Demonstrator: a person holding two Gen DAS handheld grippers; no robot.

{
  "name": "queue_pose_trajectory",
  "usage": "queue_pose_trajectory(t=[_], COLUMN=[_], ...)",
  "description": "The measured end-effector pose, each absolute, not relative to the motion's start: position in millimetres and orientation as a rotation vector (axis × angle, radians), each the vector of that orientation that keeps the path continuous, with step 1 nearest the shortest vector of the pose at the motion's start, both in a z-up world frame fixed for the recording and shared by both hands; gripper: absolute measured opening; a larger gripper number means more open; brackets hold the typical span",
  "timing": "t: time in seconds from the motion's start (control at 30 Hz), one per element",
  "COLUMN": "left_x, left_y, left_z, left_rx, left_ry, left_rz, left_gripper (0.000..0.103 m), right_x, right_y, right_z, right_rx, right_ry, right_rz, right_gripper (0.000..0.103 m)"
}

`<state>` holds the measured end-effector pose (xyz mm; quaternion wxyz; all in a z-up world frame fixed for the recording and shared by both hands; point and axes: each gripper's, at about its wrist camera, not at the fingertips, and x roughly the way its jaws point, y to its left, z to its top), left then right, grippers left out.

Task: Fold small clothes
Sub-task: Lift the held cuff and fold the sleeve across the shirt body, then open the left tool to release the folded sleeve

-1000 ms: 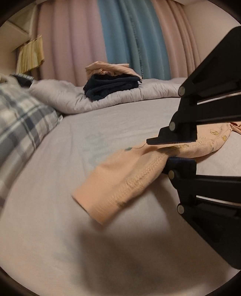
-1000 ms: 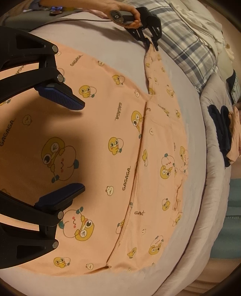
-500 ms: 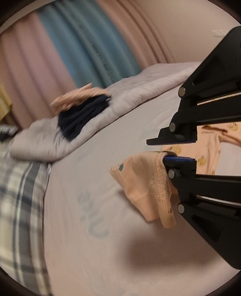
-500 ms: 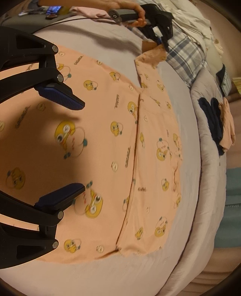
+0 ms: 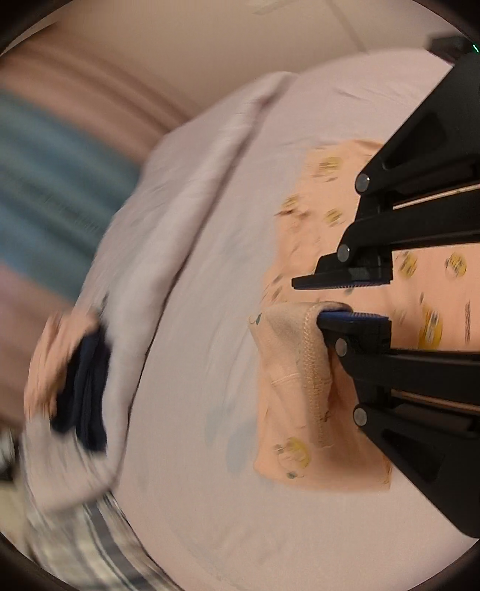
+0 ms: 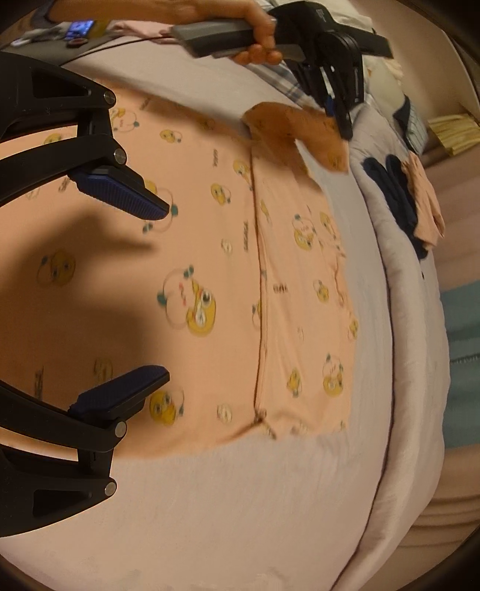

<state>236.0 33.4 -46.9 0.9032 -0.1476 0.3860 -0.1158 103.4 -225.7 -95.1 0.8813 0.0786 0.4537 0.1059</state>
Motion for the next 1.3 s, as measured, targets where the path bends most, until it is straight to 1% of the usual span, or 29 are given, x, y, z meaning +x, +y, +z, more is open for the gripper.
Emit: queue_pose_trajectory(t=[0.07, 0.13, 0.2, 0.23, 0.37, 0.43, 0.5, 0.57, 0.67, 0.9, 1.03, 1.17, 1.3], left_x=[232.8, 229.9, 230.5, 229.9, 224.7, 218.0, 211.8, 205.1, 201.6, 168.0, 144.2, 115.9, 98.4], left_y=[0.3, -27.8, -57.1, -65.2, -77.4, -78.6, -78.4, -65.8, -50.0, 7.7, 51.0, 90.8, 117.8], left_z=[-58.5, -72.9, -94.6, -102.1, -107.8, -101.2, -92.1, -83.9, -84.4, -82.5, -79.7, -82.1, -90.9], left_rx=[-0.212, -0.112, 0.021, 0.048, 0.096, 0.120, 0.157, 0.159, 0.116, -0.087, -0.233, -0.355, -0.431], left_ry=[0.836, 0.875, 0.941, 0.958, 0.985, 0.967, 0.933, 0.899, 0.913, 0.948, 0.920, 0.884, 0.892], left_rz=[-0.268, -0.298, -0.325, -0.333, -0.342, -0.362, -0.367, -0.368, -0.349, -0.374, -0.352, -0.287, -0.266], left_gripper=[0.009, 0.025, 0.066, 0.072, 0.088, 0.089, 0.095, 0.099, 0.102, 0.102, 0.102, 0.102, 0.102], right_x=[102.5, 101.3, 99.4, 97.8, 93.8, 92.0, 91.2, 90.3, 86.7, 83.5, 88.1, 98.4, 116.2], right_y=[-237.9, -250.1, -260.0, -262.9, -270.5, -270.9, -272.2, -274.5, -274.0, -270.3, -261.4, -233.9, -187.2], right_z=[-93.4, -91.7, -91.3, -91.5, -90.4, -88.7, -86.4, -83.5, -78.9, -73.7, -74.3, -70.8, -64.6], right_rx=[0.187, 0.213, 0.232, 0.238, 0.247, 0.251, 0.258, 0.270, 0.278, 0.260, 0.252, 0.156, 0.041], right_ry=[0.937, 0.929, 0.927, 0.927, 0.926, 0.918, 0.910, 0.904, 0.896, 0.876, 0.880, 0.873, 0.843], right_rz=[0.196, 0.171, 0.154, 0.147, 0.129, 0.122, 0.118, 0.112, 0.126, 0.147, 0.175, 0.242, 0.341], right_gripper=[0.081, 0.081, 0.081, 0.081, 0.081, 0.081, 0.081, 0.081, 0.081, 0.081, 0.081, 0.081, 0.081])
